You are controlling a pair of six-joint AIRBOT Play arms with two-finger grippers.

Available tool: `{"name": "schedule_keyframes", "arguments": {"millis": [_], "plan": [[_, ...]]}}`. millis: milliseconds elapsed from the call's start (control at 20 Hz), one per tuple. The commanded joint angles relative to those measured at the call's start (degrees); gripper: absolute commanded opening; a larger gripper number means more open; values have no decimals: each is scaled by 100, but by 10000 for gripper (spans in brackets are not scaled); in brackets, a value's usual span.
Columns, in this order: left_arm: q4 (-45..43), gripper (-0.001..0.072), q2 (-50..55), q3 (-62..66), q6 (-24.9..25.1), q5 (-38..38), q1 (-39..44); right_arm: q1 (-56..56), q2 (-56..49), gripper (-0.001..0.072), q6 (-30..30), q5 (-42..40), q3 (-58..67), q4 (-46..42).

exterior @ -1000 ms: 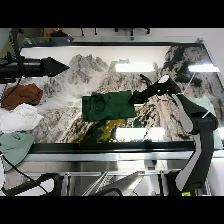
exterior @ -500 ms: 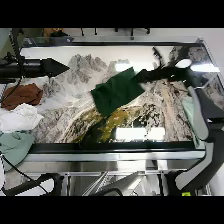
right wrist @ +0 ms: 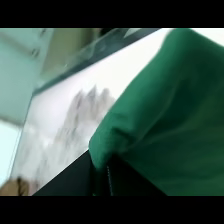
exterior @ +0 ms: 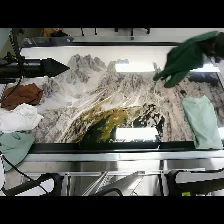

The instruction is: Fold the shirts.

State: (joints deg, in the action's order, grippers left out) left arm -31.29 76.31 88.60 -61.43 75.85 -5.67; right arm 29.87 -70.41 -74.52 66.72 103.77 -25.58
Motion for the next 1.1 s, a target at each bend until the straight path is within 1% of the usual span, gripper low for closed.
{"name": "schedule_keyframes", "arguments": {"millis": [0, 100, 200, 350, 500, 550, 650, 750, 850, 1050], "plan": [[-4, 17, 0, -2, -7, 7, 4, 1008, 0, 20, -782, -201, 9, -619], [-4, 17, 0, -2, -7, 28, 4, 1419, 0, 20, -1128, -195, 9, -931], [-4, 18, 0, -2, -4, 26, 4, 1744, 4, 20, -1451, -50, 9, -979], [-4, 17, 2, -2, -4, 20, 4, 2033, 52, 20, -2028, 590, 9, -1097], [-9, 17, 2, -2, -4, 24, 4, 2225, 363, 20, -2767, 1318, 9, -2022], [-7, 18, 2, -2, -4, 31, 4, 2317, 476, 20, -2964, 1681, 4, -2341], [-7, 18, 2, -2, -2, 70, 4, 2465, 640, 20, -3189, 2531, 4, -3060], [-7, 17, 0, -2, 68, 72, 4, 2470, 763, 20, -3311, 3329, -7, -4205], [-9, 17, 0, -2, 125, 118, 4, 2474, 789, 21, -3305, 3897, -125, -5158], [-15, 18, 0, -2, 203, 343, 4, 2535, 748, 21, -3307, 3862, -911, -5571]]}}
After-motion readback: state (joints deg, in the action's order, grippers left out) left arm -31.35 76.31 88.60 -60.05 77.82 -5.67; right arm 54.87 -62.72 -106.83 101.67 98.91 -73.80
